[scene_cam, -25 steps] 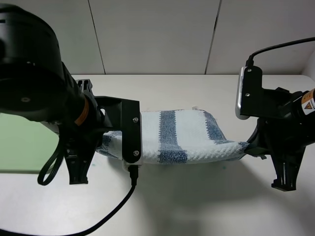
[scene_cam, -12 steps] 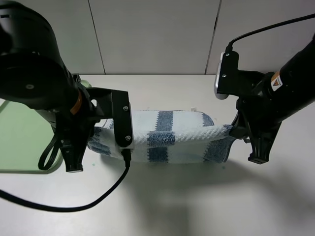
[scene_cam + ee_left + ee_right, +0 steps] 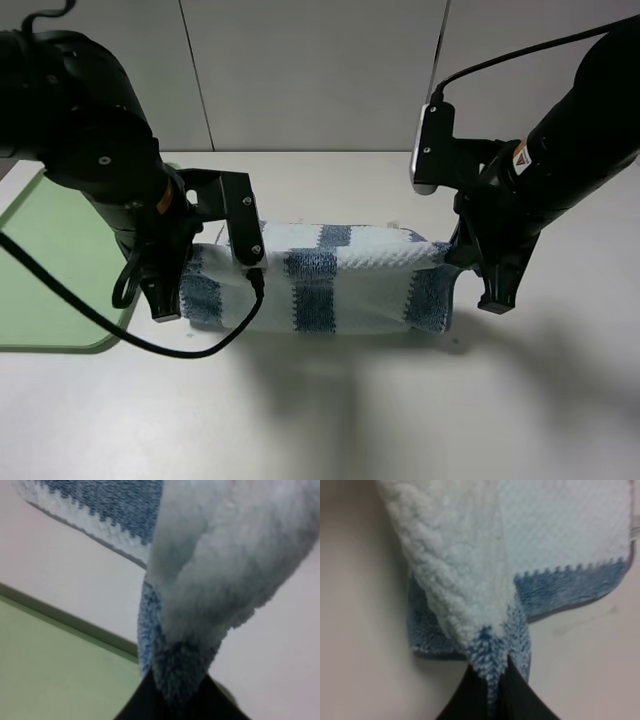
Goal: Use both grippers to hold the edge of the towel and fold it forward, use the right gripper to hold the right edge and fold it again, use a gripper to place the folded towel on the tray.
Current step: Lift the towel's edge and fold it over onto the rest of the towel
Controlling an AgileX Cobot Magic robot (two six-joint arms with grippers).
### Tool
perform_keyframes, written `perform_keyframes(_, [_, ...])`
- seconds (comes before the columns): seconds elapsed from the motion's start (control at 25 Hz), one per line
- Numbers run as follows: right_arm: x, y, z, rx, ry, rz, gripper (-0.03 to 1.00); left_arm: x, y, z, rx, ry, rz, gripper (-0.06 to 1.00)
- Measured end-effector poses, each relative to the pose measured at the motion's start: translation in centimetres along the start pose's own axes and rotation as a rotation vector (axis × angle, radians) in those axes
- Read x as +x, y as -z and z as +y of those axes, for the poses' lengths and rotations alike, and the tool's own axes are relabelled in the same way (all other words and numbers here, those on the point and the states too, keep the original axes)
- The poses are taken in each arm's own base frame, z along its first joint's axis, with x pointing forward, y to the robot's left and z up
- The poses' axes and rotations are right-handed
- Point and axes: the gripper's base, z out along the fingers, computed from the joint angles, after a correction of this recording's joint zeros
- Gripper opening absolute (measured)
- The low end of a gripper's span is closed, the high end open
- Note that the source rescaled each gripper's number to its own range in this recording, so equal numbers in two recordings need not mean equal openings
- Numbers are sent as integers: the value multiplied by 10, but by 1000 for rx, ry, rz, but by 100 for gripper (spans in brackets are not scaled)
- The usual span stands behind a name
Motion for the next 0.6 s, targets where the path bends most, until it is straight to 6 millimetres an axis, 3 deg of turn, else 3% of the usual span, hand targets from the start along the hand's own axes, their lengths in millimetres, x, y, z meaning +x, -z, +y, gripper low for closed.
perform_keyframes(0.32, [18,-1,-23,50,-76,-12,0,-15,-18,11,7,-31,-3,0])
perform_keyframes(0.6, [17,-10,-28,41,-70,-13,0,-25,-22,20,-20,-42,-18,0])
